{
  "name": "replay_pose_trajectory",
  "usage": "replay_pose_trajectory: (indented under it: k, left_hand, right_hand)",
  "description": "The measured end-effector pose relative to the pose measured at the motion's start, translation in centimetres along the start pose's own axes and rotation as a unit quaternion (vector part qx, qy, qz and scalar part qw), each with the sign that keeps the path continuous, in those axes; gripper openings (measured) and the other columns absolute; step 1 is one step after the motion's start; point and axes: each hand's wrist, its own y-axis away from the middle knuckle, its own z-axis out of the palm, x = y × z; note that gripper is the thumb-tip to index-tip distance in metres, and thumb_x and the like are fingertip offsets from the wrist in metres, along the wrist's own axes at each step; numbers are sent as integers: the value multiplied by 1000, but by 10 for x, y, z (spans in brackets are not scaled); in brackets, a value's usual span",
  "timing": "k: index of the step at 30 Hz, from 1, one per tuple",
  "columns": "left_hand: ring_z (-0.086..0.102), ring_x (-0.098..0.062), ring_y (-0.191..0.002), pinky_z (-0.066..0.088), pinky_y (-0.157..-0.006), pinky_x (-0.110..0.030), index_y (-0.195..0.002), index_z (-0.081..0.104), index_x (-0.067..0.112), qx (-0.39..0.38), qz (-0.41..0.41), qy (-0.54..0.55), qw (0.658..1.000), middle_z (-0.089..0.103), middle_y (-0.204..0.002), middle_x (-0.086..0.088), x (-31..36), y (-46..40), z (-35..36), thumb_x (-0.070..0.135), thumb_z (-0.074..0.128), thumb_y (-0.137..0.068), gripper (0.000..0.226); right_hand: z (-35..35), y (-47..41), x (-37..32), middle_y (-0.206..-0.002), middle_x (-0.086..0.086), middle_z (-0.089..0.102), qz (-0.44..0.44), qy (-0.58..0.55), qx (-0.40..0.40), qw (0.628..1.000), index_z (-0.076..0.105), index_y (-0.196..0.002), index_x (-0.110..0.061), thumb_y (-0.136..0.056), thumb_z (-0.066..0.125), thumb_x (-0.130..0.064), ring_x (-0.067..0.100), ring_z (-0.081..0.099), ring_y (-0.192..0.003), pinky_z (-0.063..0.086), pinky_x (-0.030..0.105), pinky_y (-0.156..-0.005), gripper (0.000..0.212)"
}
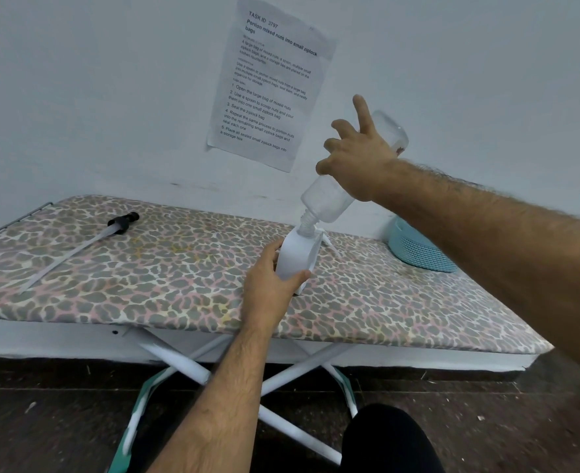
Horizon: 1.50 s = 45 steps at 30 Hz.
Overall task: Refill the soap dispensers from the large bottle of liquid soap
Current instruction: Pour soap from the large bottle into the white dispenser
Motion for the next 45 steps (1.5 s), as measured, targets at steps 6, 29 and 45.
replay_pose_trajectory:
  k: [6,29,45]
  left_hand:
    - [53,12,-82,48,-55,-12,-137,49,32,0,6,-3,1000,49,-95,30,0,-1,0,27,82,-79,67]
    - [56,8,-84,56,-66,-23,-135,50,31,-2,3,-9,1000,51,-95,29,2,0,-1,28,82,-78,66]
    - [51,12,-84,49,-63,-16,-136,49,31,-4,0,3,1000,50,-97,27,2,0,0,26,81,-80,65]
  right_hand:
    - [-2,-1,0,-117,4,61,-9,8,4,1000,59,-128,-35,-85,68,-16,40,34,-136,-9,70,-110,48]
    - [-8,-6,-2,-118,1,62,-27,33,5,999,61,-125,-36,-86,66,-14,38,35,-136,-9,70,-110,44]
    - [-20,-8,-6,-111,0,63,-43,80,-5,996,61,-125,-34,-86,69,-17,38,33,-137,-8,70,-112,43]
